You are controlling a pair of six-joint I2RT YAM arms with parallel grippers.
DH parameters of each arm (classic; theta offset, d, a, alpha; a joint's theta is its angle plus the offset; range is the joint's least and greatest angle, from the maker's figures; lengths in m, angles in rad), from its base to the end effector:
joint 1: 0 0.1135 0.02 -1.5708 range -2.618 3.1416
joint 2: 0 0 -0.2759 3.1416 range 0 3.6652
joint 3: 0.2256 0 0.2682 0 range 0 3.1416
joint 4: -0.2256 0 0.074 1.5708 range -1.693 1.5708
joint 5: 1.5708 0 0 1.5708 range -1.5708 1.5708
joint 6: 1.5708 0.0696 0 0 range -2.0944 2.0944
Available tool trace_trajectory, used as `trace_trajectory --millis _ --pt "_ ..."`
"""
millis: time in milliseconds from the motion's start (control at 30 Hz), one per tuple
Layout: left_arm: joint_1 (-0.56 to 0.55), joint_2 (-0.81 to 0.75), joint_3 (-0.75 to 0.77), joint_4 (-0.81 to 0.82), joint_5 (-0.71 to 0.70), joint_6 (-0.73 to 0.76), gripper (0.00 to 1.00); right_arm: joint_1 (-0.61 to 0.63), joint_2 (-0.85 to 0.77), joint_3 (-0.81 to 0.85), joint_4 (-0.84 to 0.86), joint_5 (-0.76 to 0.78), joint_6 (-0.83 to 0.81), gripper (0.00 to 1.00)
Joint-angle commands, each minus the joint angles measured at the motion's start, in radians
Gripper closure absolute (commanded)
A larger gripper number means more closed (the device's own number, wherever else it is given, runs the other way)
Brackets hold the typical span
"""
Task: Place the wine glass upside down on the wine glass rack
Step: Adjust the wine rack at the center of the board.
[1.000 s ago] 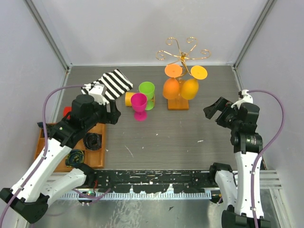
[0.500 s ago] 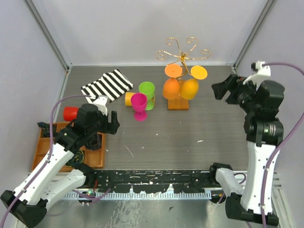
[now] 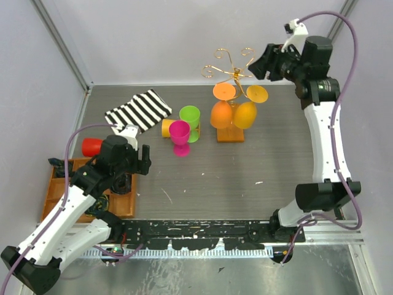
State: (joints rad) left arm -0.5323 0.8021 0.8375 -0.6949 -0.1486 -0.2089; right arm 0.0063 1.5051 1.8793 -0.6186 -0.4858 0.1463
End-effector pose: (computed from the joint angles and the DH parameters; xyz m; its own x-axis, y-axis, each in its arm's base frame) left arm 0.1777 -0.0927 0.2935 -0.5996 0.1152 -0.7919 0.2829 0.9562 -0.0751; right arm 0.3546 0.0347 0.5074 -0.3062 0.1270 -0.9434 -0.4184 0.8722 0.2532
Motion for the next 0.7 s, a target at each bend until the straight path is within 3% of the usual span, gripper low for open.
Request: trace_trajectory --millis 0,167,333,667 --pt "-0.001 0.006 0.008 -0.025 -0.019 -0.010 0.15 0.053 0.082 0.166 -0.007 0.033 -0.115 0.36" --pt "-0.001 0.004 0.040 -0.096 -0.030 -0.044 0.17 0.114 0.243 0.295 -0.020 0.077 -0.168 0.39" --pt "-0.002 -0.056 -0.018 -0.054 -0.016 -0.077 0.16 0.193 0.372 0.433 -0.099 0.188 -0.245 0.47" --pt "-0.003 -0.047 -0.015 -0.057 -0.013 -0.075 0.16 0.220 0.378 0.387 -0.074 0.290 -0.285 0.56"
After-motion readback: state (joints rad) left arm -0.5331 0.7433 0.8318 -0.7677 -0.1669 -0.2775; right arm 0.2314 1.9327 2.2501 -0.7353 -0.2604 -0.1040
